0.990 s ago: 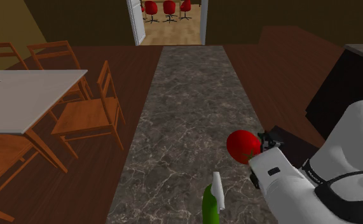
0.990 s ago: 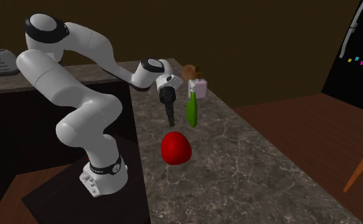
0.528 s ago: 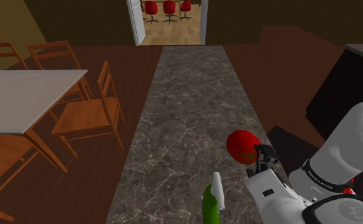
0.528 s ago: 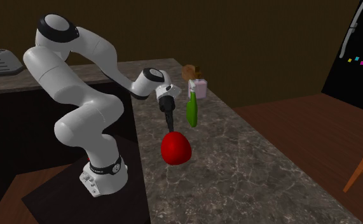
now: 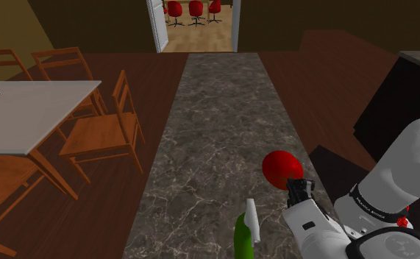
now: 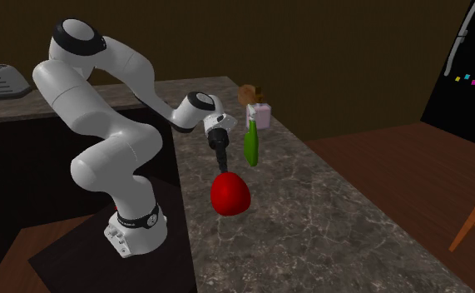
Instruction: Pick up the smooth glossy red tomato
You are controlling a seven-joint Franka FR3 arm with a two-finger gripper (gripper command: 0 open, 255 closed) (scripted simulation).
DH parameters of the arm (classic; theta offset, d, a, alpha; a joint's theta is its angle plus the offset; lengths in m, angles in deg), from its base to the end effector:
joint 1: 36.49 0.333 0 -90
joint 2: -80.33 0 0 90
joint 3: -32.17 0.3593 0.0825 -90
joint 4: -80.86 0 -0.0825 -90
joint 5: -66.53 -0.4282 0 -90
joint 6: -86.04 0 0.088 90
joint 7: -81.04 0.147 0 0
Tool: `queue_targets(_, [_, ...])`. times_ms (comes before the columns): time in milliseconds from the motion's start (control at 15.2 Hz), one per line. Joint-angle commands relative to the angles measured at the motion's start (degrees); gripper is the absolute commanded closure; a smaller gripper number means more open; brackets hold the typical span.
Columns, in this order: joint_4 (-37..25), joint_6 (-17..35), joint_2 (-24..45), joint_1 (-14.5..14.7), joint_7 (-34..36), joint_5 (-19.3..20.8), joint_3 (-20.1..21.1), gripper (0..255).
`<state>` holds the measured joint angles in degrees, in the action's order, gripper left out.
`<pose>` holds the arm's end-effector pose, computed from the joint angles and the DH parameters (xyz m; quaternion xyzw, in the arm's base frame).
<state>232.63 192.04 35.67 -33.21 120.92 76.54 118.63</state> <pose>0.1111 0.3204 0.2588 0.7960 0.2621 0.2207 0.4990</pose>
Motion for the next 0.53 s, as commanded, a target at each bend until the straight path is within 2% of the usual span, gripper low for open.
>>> queue_targets(0, [0.0,0.0,0.0,0.0,0.0,0.0,0.0,255])
queue_targets(264, [0.1,0.1,0.0,-0.1,0.1,0.0,0.1,255])
queue_targets(462, [-0.2,-1.6,-0.6,2.3,-1.4,0.7,-3.1,255])
